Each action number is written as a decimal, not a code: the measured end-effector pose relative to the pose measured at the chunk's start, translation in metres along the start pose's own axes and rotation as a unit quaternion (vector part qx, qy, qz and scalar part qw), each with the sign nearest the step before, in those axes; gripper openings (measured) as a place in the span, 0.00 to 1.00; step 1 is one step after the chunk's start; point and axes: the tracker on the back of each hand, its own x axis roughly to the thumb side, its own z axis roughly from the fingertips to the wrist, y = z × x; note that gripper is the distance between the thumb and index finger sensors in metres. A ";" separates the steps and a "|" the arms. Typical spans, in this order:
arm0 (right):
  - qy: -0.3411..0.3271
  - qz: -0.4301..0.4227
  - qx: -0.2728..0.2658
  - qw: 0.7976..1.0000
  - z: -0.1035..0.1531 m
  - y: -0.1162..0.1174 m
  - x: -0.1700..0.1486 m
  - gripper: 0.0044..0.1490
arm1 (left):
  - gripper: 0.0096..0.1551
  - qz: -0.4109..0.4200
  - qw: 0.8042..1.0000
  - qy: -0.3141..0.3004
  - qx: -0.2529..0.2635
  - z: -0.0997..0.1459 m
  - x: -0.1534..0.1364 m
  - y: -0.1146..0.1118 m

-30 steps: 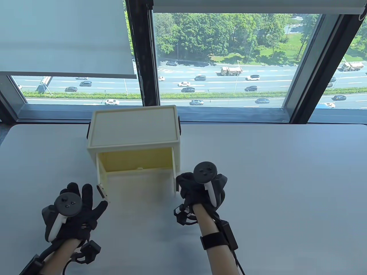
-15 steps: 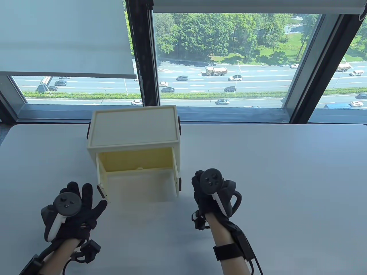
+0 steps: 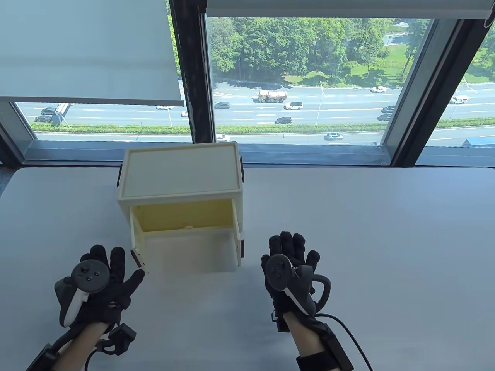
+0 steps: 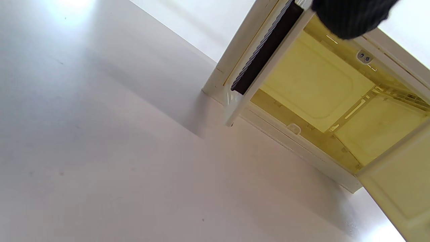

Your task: Open cabinet door

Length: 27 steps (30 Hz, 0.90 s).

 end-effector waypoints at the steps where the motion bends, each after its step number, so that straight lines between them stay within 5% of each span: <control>1: 0.000 0.001 0.009 1.000 -0.001 0.005 -0.002 0.39 | 0.50 0.001 1.000 0.001 0.000 0.000 0.000 0.000; 9: -0.020 0.045 0.036 0.998 -0.002 0.028 -0.013 0.42 | 0.50 0.005 1.000 0.005 -0.001 0.000 -0.001 0.000; 27: 0.000 0.008 0.065 0.998 -0.003 0.032 -0.021 0.42 | 0.51 0.005 1.000 0.003 -0.004 -0.001 -0.001 0.000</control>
